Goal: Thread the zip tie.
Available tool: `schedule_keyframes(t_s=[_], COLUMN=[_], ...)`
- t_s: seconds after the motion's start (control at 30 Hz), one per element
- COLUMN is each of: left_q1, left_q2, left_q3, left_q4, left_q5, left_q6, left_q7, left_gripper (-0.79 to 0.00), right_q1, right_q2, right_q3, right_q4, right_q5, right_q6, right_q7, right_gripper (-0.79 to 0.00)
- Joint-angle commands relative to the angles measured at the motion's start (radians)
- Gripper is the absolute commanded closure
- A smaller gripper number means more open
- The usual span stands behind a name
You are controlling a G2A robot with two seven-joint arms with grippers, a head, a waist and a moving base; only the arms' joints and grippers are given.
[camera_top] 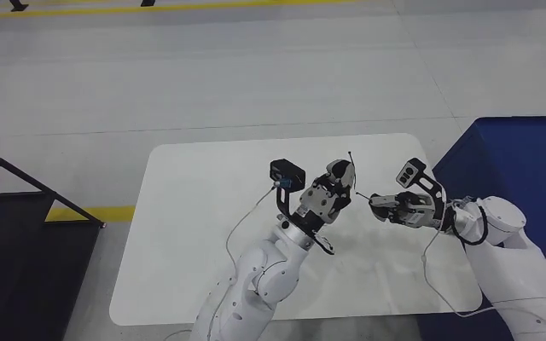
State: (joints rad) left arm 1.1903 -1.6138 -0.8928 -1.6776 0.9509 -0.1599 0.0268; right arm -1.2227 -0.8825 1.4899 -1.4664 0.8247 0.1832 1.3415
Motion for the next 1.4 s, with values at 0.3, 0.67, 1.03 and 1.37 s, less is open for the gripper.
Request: schedule_keyframes(t_s=[0.3, 0.67, 1.03, 1.37], left_q1=[-0.002, -0.003, -0.003, 0.008], left_q2=[0.001, 0.003, 0.004, 0.005], left_q3=[-0.006, -0.016, -0.015, -0.002], left_q4=[0.0, 0.016, 0.014, -0.002], left_q5=[-0.012, -0.016, -0.02, -0.004], left_q6=[-0.004, -0.007, -0.011, -0.002], left_q7=[-0.008, -0.021, -0.027, -0.023], left_gripper=[0.0, 0.0, 0.0, 0.0], right_q1=[-0.009, -0.007, -0.007, -0.007], right_q2=[0.0, 0.0, 0.0, 0.0], right_q3=[-0.005, -0.009, -0.009, -0.009], right_q4=[-0.024, -0.019, -0.019, -0.019], right_q5=[-0.017, -0.013, -0.013, -0.013], right_q6=[-0.041, -0.044, -0.044, -0.044], right_q7=[0.018, 0.023, 0.023, 0.023], right_gripper=[0.0, 0.0, 0.0, 0.0])
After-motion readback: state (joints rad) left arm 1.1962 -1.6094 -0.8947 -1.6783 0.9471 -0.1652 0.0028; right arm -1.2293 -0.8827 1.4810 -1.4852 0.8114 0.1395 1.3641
